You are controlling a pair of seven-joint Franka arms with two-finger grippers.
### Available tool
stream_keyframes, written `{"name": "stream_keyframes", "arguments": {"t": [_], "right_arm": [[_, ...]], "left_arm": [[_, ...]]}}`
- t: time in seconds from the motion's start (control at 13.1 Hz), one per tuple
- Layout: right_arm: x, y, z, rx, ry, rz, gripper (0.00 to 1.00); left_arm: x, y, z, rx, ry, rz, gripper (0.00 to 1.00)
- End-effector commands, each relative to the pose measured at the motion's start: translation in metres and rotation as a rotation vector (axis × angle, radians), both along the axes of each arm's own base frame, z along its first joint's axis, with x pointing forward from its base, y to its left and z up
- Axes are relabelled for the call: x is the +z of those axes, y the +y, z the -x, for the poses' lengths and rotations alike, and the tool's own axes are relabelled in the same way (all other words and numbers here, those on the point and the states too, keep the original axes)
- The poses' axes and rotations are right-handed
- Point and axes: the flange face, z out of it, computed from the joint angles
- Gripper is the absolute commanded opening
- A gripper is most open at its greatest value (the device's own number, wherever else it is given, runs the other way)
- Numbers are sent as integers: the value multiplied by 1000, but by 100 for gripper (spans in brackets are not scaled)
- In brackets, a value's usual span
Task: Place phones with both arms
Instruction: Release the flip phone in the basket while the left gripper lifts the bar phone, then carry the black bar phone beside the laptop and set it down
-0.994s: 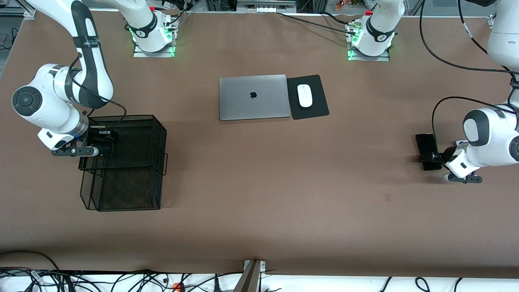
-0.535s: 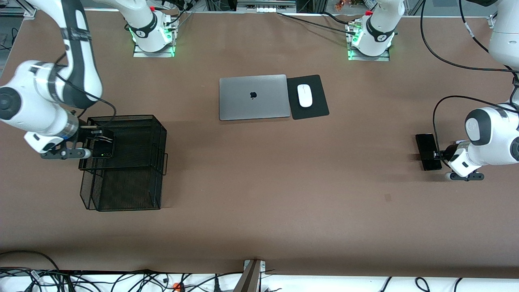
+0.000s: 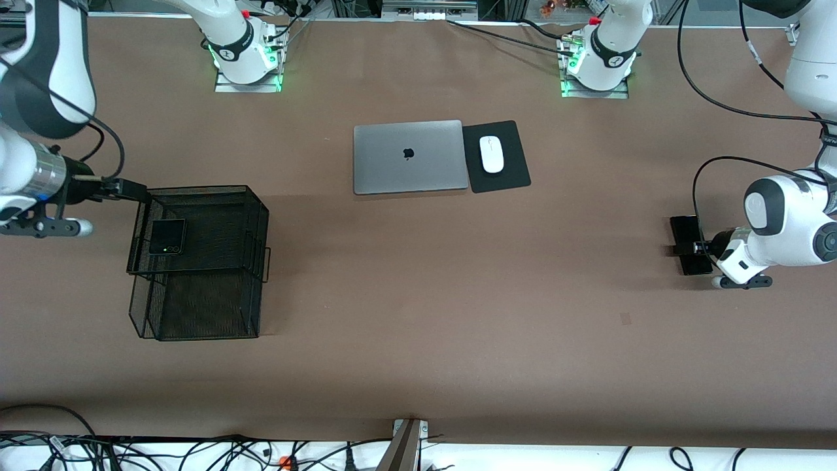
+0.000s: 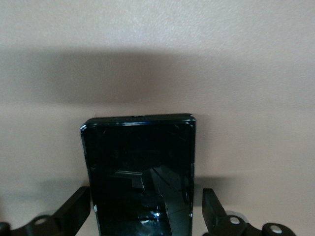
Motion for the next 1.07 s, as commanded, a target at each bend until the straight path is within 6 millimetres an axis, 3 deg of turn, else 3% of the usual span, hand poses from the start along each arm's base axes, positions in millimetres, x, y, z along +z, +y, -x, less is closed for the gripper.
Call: {"name": "stream_keyframes", "arguments": {"t": [0.0, 0.08, 0.15, 0.31, 0.38, 0.69, 0.76, 0.84, 0.99], "right_arm": [[29, 22, 14, -36, -17, 6, 100], [31, 32, 15, -49, -21, 7, 100], [32, 41, 15, -62, -22, 23, 100], [33, 61, 15, -89, -30, 51, 100], [34, 66, 15, -94, -36, 60, 100], [55, 64, 8, -96, -77, 53, 100], [59, 61, 8, -98, -84, 51, 100], [66, 55, 7, -106, -87, 52, 100], [75, 43, 8, -112, -67, 56, 100]], "left_arm": [[0, 2, 1, -14, 6, -11, 53], [2, 2, -1, -12, 3, -12, 36], [5, 3, -3, -8, 0, -15, 33], [21, 4, -12, -5, -17, -25, 36], [38, 4, -21, -4, -2, -22, 36], [101, -4, -51, -17, 44, -18, 36], [125, -14, -61, -33, 42, -22, 36], [146, -37, -73, -65, 37, -20, 36], [177, -100, -93, -68, 16, 27, 36]]}}
